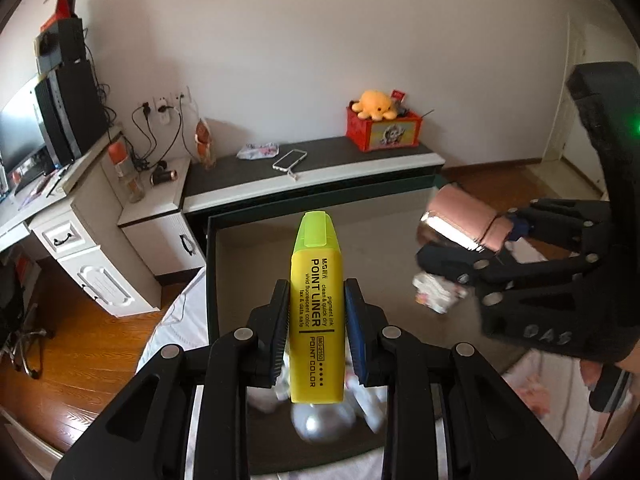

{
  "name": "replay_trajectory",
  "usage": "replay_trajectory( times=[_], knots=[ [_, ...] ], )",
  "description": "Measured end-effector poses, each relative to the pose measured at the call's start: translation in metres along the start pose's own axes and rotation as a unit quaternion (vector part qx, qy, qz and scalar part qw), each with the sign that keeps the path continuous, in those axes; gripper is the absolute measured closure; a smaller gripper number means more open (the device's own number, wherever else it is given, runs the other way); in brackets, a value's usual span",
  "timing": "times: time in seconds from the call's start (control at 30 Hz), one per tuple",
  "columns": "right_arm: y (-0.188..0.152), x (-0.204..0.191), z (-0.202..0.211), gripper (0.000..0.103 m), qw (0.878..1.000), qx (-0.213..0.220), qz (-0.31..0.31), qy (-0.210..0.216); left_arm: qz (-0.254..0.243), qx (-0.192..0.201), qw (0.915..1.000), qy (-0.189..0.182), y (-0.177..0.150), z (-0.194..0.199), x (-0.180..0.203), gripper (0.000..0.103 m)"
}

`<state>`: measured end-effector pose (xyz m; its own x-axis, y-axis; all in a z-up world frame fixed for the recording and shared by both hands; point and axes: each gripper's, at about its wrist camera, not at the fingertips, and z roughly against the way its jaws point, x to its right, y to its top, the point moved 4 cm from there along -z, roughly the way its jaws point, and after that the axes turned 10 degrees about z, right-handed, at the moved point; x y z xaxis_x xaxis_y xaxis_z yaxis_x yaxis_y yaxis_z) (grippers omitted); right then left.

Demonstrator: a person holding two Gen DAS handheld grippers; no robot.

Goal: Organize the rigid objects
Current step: 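Lower the highlighter and cup into the pink box and open both tools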

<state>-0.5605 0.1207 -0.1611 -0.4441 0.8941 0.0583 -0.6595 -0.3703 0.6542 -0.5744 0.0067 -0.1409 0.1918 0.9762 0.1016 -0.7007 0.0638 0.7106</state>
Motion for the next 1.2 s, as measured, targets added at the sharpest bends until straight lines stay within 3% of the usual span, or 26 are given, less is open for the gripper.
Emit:
replay_trajectory(
  times=[0.3, 0.67, 0.77, 0.8, 0.87, 1.0, 1.2],
  knots=[
    [0.006, 0.005, -0.071, 0.055, 0.998, -0.064, -0.011, 0.009, 0.009, -0.048, 0.9987, 0.014, -0.004, -0.055, -0.011, 0.076],
    [0.007, 0.013, -0.079, 0.053, 0.996, -0.086, -0.028, 0.016, 0.013, -0.053, 0.9980, 0.032, -0.010, -0.065, -0.009, 0.074],
    [0.008, 0.016, -0.068, 0.027, 0.997, -0.065, -0.031, -0.006, 0.017, -0.036, 0.9984, 0.039, -0.010, -0.056, -0.011, 0.046],
    [0.009, 0.017, -0.060, 0.025, 0.998, -0.055, -0.032, -0.015, 0.019, -0.030, 0.9985, 0.041, -0.011, -0.051, -0.012, 0.039],
    [0.009, 0.017, -0.049, 0.025, 0.998, -0.045, -0.037, -0.002, 0.023, -0.019, 0.9988, 0.038, -0.011, -0.039, -0.014, 0.034],
    [0.010, 0.009, -0.019, 0.023, 0.999, -0.018, -0.033, -0.007, 0.027, 0.011, 0.9987, 0.042, -0.015, -0.006, -0.014, 0.010],
    [-0.003, -0.015, 0.036, 0.019, 0.999, 0.032, -0.014, -0.008, 0.037, 0.068, 0.9958, 0.049, -0.029, 0.058, -0.014, 0.000]
  ],
)
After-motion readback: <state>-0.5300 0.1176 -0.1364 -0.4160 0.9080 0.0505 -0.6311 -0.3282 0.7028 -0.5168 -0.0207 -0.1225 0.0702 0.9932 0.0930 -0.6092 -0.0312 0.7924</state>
